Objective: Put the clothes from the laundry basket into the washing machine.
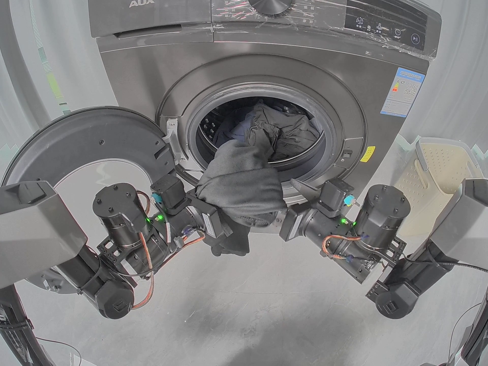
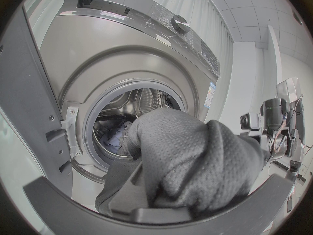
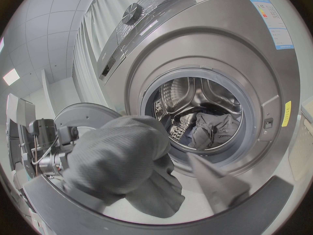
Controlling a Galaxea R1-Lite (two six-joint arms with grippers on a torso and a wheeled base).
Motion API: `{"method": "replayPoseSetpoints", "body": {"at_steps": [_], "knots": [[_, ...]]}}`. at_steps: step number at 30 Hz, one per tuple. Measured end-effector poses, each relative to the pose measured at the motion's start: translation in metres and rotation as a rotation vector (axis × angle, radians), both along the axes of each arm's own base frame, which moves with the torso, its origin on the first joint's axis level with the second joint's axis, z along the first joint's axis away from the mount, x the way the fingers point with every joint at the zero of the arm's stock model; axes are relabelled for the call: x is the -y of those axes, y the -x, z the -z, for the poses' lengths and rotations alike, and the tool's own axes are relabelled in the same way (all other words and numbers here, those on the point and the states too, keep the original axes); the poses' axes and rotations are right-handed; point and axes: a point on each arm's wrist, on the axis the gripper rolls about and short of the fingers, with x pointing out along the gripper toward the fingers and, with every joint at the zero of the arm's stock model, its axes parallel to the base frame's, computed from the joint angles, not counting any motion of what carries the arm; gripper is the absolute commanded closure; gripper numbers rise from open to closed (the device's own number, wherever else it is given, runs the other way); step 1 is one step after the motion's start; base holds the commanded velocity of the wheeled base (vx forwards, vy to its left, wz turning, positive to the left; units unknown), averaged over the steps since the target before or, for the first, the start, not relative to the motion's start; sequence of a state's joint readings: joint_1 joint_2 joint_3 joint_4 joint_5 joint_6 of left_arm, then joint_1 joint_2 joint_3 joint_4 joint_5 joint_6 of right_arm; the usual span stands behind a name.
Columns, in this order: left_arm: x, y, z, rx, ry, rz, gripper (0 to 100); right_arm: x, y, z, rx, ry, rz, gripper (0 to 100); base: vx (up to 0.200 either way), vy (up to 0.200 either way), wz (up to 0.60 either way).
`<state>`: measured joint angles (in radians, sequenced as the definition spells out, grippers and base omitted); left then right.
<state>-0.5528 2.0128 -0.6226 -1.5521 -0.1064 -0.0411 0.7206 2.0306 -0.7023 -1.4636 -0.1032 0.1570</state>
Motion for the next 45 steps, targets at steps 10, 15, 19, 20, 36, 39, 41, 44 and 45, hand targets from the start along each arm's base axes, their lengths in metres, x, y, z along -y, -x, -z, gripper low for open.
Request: {"method": "replayPoseSetpoints", "body": {"at_steps": [10,15,19,20,36,39,41,44,45], "knots": [[-0.002,0.003,0.000,-0.006,-0.002,-0.007,100,0.037,0.036,0.028,-0.124,0.172,-0.023,0,0.000,0.000,0.00],[-0.004,0.005,0.002,-0.017,-0.010,-0.009,100,0.048,0.046,0.032,-0.135,0.213,-0.060,0,0.000,0.000,0.00],[-0.005,0.006,0.003,-0.024,-0.013,-0.010,100,0.054,0.051,0.033,-0.141,0.226,-0.064,0,0.000,0.000,0.00],[-0.006,0.007,0.004,-0.024,-0.014,-0.011,100,0.055,0.051,0.033,-0.140,0.227,-0.063,0,0.000,0.000,0.00],[-0.005,0.017,-0.005,-0.044,0.043,0.008,100,0.062,0.050,0.032,-0.143,0.228,-0.042,0,0.000,0.000,0.00],[-0.001,0.025,-0.012,-0.055,0.087,0.038,100,0.062,0.050,0.032,-0.143,0.228,-0.043,0,0.000,0.000,0.00],[0.001,0.032,-0.015,-0.061,0.100,0.060,100,0.062,0.050,0.032,-0.143,0.228,-0.043,0,0.000,0.000,0.00],[0.004,0.041,-0.016,-0.065,0.100,0.084,100,0.061,0.049,0.032,-0.143,0.227,-0.043,0,0.000,0.000,0.00],[0.004,0.043,-0.017,-0.065,0.100,0.087,100,0.061,0.050,0.033,-0.143,0.227,-0.044,0,0.000,0.000,0.00]]}}
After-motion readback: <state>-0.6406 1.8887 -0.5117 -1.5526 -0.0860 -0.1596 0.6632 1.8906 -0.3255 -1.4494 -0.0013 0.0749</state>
